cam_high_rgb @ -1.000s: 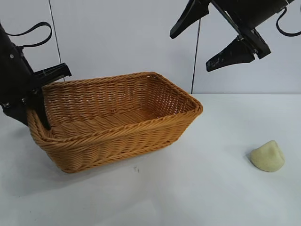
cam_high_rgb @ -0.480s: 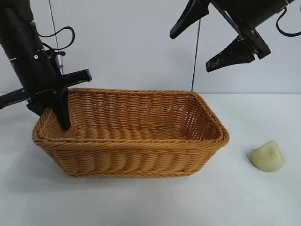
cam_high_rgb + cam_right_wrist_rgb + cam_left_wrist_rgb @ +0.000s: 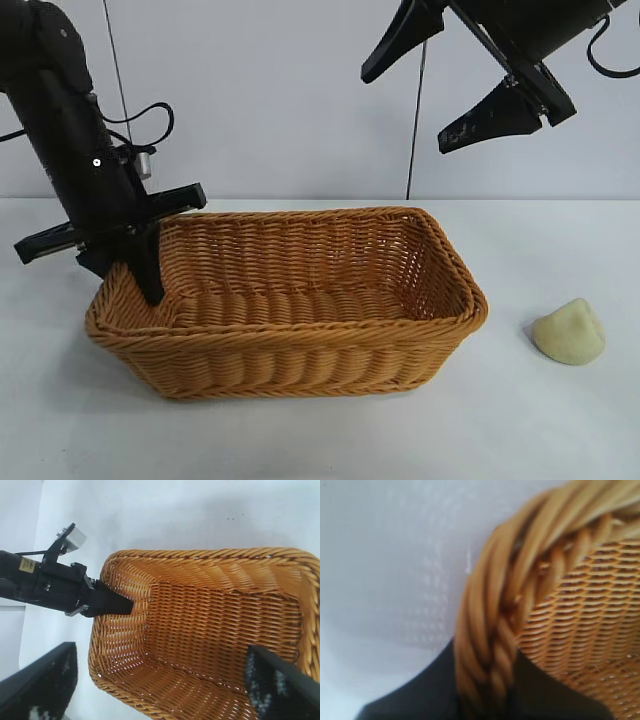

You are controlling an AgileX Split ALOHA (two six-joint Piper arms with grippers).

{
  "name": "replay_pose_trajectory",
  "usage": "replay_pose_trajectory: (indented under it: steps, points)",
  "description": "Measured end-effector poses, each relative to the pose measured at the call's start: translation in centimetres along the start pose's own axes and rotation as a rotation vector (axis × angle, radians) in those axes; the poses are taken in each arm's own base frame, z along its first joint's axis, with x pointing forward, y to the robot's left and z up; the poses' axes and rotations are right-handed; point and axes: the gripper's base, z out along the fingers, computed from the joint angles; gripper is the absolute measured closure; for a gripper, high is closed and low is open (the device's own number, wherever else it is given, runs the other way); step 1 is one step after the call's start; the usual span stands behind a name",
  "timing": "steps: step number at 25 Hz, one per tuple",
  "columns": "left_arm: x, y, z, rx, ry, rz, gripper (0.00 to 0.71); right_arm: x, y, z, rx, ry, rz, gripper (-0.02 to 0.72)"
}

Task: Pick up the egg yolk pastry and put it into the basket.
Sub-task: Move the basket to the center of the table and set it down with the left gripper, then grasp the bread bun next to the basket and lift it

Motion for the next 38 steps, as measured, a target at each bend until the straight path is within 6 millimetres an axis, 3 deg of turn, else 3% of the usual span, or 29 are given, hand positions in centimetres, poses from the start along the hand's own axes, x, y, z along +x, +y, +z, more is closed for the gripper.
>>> replay_pose_trajectory:
  steps: [3, 5, 8, 9, 12, 17, 23, 27, 34, 38]
  points:
    - [0.0, 0.0, 0.0, 0.0, -0.002, 0.001, 0.591, 0.0, 0.0, 0.0, 0.0, 0.001, 0.0, 0.059]
    - [0.0, 0.0, 0.0, 0.0, -0.002, 0.001, 0.465, 0.0, 0.0, 0.0, 0.0, 0.001, 0.0, 0.059]
    - [0.0, 0.1, 0.0, -0.009, -0.001, 0.006, 0.179, 0.0, 0.0, 0.0, 0.0, 0.001, 0.0, 0.059]
    - [0.0, 0.1, 0.0, -0.012, 0.001, 0.007, 0.116, 0.0, 0.0, 0.0, 0.0, 0.001, 0.0, 0.059]
    - [0.2, 0.2, 0.0, -0.018, 0.02, 0.01, 0.042, 0.0, 0.0, 0.0, 0.0, 0.001, 0.0, 0.059]
    - [0.1, -0.3, -1.9, -0.05, 0.006, 0.057, 0.018, 0.1, 0.0, 0.0, 0.0, 0.006, -0.001, 0.059]
    - [0.2, -2.4, -9.4, -0.109, -0.155, 0.175, 0.018, 0.1, 0.0, 0.0, 0.0, 0.009, -0.001, 0.059]
    - [-0.2, -3.1, -12.7, -0.175, -0.269, 0.232, 0.018, 0.1, 0.0, 0.0, 0.0, 0.009, -0.001, 0.059]
    - [-0.8, -1.9, -14.1, -0.269, -0.316, 0.242, 0.018, 0.1, 0.0, 0.0, 0.0, 0.009, -0.001, 0.059]
    - [-1.6, 1.0, -15.2, -0.31, -0.334, 0.186, 0.018, 0.1, 0.0, 0.0, 0.0, 0.009, -0.001, 0.059]
